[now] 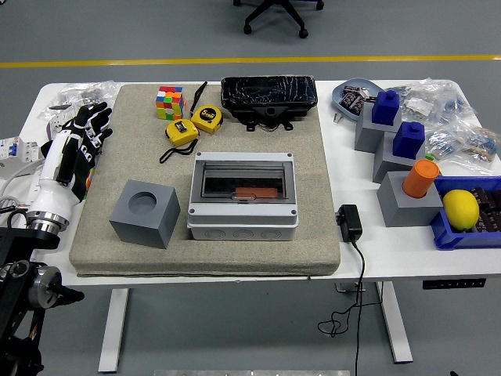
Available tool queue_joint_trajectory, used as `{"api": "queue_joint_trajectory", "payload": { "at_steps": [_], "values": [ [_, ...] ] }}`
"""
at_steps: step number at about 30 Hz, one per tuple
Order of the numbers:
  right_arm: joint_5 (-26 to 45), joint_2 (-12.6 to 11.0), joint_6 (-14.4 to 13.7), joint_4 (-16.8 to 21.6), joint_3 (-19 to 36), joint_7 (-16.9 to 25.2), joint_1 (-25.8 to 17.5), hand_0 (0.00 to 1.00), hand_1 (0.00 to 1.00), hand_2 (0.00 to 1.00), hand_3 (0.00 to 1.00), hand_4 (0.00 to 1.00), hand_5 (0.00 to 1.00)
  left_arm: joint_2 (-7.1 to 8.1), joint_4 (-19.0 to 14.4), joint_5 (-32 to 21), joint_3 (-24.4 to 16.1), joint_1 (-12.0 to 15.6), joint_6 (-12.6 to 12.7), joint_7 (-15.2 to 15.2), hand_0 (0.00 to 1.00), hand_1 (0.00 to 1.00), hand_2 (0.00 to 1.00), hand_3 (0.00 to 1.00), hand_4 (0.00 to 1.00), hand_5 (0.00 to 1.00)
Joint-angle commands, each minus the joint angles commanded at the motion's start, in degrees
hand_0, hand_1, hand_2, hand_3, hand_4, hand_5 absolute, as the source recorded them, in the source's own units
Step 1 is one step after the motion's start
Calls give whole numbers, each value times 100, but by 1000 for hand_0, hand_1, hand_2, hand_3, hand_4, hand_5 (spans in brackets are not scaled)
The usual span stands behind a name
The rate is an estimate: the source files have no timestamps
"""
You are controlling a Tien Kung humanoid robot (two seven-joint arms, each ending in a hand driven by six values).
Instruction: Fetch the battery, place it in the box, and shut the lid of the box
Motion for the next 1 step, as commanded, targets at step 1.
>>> {"api": "queue_joint_trajectory", "payload": {
  "at_steps": [1],
  "values": [
    [6, 0, 3, 0, -4, 0, 2, 998, 985, 953, 975, 998, 998, 1, -1, -2, 2, -1, -4, 3, 870, 945, 878, 825, 998, 955]
  ]
}}
